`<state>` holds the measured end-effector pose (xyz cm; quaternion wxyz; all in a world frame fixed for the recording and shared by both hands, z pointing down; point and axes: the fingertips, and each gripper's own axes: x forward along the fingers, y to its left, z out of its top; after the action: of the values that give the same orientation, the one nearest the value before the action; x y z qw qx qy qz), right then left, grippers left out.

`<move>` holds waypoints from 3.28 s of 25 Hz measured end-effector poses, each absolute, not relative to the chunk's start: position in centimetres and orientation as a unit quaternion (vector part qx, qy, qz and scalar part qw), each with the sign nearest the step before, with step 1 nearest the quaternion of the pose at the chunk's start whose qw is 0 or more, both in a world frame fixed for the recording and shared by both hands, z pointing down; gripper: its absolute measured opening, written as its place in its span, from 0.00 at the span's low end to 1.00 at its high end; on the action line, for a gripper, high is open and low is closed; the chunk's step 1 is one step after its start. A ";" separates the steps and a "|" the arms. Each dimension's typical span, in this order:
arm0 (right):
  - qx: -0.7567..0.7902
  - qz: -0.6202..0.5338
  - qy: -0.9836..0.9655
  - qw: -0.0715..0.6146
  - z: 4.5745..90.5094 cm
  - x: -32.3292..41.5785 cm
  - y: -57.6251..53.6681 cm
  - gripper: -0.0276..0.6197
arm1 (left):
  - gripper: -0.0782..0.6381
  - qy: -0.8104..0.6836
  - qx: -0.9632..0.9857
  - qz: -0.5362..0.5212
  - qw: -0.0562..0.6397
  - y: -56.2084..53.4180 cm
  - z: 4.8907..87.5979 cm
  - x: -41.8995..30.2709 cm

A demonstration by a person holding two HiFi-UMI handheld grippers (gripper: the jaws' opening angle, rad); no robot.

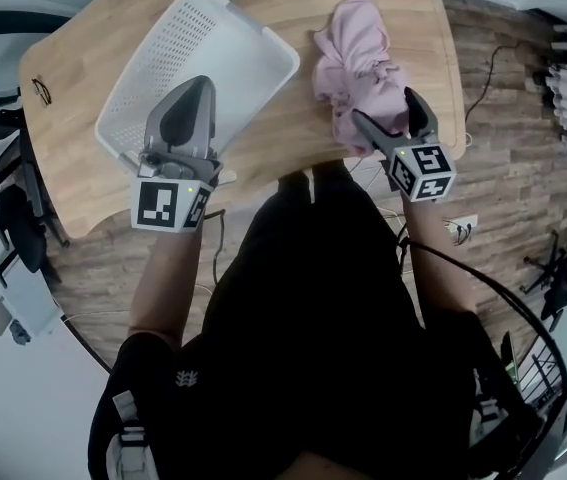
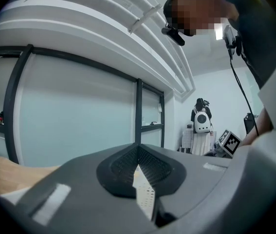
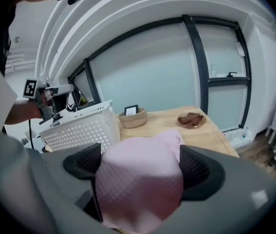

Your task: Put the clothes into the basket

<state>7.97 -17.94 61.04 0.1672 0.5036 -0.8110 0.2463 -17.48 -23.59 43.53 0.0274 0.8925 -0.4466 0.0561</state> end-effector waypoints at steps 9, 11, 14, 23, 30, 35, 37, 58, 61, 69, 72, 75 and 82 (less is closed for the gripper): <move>0.494 0.309 -0.790 0.190 66.0 8.2 -18.5 0.80 | 0.12 -0.459 0.885 0.076 0.025 -23.9 43.7 -18.0; 0.494 0.314 -0.787 0.196 66.9 8.3 -18.6 0.80 | 0.12 -0.464 0.882 0.080 0.024 -23.8 43.8 -18.4; 0.492 0.319 -0.786 0.198 67.5 8.7 -18.7 0.77 | 0.12 -0.471 0.878 0.083 0.025 -23.5 43.9 -18.8; 0.479 0.337 -0.790 0.181 65.5 9.7 -19.4 0.33 | 0.12 -0.491 0.868 0.078 0.022 -23.4 42.5 -19.5; 0.486 0.304 -0.801 0.174 62.3 9.9 -20.0 0.27 | 0.12 -0.503 0.862 0.064 0.011 -23.1 40.6 -20.2; 0.490 0.289 -0.806 0.165 59.7 10.2 -20.5 0.26 | 0.12 -0.508 0.860 0.050 0.014 -22.7 39.4 -20.8; 0.489 0.287 -0.807 0.164 58.8 10.0 -20.8 0.26 | 0.12 -0.507 0.861 0.044 0.019 -22.5 38.9 -20.9; 0.501 0.205 -0.833 0.116 47.2 9.5 -24.4 0.25 | 0.12 -0.537 0.843 -0.021 -0.025 -20.3 30.9 -23.7; 0.499 0.193 -0.837 0.113 45.9 9.1 -25.1 0.25 | 0.12 -0.546 0.836 -0.027 -0.033 -20.2 30.1 -24.7; 0.487 0.165 -0.852 0.101 42.5 7.7 -27.1 0.25 | 0.12 -0.571 0.818 -0.035 -0.054 -20.4 28.5 -27.6; 0.481 0.157 -0.857 0.098 41.4 7.0 -27.8 0.25 | 0.12 -0.582 0.810 -0.036 -0.060 -20.1 27.7 -28.3; 0.474 0.150 -0.863 0.095 40.3 6.1 -28.4 0.25 | 0.12 -0.584 0.808 -0.033 -0.065 -19.8 27.3 -28.8; 0.444 0.134 -0.881 0.088 38.4 2.9 -29.4 0.25 | 0.12 -0.608 0.790 -0.029 -0.071 -18.4 26.9 -31.1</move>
<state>2.87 -29.42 38.37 0.0879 0.4441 -0.8815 0.1344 -31.14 -18.43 26.89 -0.0713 0.7904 -0.6077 -0.0294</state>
